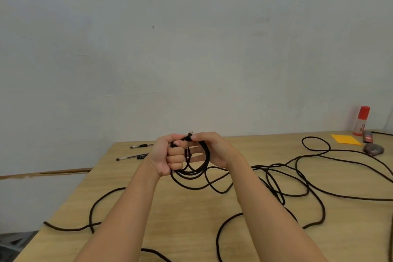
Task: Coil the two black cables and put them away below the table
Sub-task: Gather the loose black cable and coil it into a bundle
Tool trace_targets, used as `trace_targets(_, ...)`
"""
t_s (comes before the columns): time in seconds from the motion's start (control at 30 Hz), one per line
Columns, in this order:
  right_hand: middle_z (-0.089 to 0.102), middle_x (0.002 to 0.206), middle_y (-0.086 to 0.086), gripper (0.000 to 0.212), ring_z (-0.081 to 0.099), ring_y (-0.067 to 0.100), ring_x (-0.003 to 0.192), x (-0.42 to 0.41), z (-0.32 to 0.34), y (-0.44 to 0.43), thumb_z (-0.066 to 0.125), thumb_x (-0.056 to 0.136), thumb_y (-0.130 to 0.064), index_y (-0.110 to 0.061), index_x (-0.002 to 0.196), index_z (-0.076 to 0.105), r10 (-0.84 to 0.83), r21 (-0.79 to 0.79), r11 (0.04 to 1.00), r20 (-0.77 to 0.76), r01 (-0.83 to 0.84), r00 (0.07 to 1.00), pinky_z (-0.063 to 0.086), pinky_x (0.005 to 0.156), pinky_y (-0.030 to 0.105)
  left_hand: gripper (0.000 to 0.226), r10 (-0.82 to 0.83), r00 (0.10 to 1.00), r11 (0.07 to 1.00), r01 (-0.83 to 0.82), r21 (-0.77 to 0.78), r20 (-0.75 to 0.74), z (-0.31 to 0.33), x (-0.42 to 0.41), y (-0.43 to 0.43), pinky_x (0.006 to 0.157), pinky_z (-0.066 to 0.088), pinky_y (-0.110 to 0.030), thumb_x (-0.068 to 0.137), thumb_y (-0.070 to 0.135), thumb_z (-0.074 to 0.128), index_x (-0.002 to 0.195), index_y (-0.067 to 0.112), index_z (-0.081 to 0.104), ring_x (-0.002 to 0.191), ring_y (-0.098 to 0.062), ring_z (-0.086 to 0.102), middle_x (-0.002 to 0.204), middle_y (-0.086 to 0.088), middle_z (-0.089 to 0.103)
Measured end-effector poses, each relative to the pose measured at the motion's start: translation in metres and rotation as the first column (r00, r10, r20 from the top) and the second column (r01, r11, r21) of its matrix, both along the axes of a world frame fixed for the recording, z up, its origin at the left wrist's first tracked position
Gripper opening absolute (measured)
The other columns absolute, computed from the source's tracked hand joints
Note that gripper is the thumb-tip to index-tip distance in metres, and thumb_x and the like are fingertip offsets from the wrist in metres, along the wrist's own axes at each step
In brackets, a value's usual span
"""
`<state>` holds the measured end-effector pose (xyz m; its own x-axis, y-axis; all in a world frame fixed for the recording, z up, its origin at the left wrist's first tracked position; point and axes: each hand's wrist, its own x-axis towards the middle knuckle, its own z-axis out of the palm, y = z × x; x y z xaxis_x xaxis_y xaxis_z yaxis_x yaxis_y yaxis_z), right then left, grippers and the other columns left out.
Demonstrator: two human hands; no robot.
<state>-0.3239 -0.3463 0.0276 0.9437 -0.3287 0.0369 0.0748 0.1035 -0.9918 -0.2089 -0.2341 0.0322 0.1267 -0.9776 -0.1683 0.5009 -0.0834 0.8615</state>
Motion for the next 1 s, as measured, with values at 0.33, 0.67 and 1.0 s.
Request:
trace_targets(0.33,0.042,0.051,0.001,0.028,0.042,0.016,0.046,0.008,0.000,0.022,0.060,0.092,-0.032,-0.008,0.076,0.055,-0.471,0.098,0.879,0.023,0.467,0.882,0.049,0.048,0.026,0.032,0.343,0.938,0.938,-0.339,-0.073,0.046,-0.015,-0.003,-0.018,0.029,0.015,-0.014,0.092,0.018,0.047,0.062,0.011,0.041,0.025,-0.003,0.018,0.033,0.010,0.022)
trace_targets(0.67,0.057,0.067,0.013,0.048,0.058,0.023,0.058,-0.002,-0.001,0.013,0.035,0.102,-0.036,0.001,0.086,0.063,-0.246,0.319,0.912,-0.078,0.258,0.966,0.053,0.064,0.035,0.039,0.542,0.839,0.828,-0.544,-0.135,-0.054,-0.019,-0.018,-0.024,0.028,0.011,-0.015,0.096,0.014,0.047,0.059,0.016,0.035,0.026,-0.002,0.016,0.035,0.010,0.022)
trace_targets(1.0,0.060,0.081,0.005,0.039,0.049,0.012,0.065,-0.010,0.000,0.003,0.037,0.100,-0.028,-0.003,0.093,0.065,-0.281,0.475,0.823,-0.138,0.312,0.950,0.049,0.063,0.028,0.029,0.527,0.723,0.847,-0.487,-0.212,0.447,-0.019,-0.029,-0.029,0.037,0.030,-0.017,0.101,0.028,0.038,0.092,0.005,0.053,0.043,-0.007,0.036,0.059,0.001,0.044)
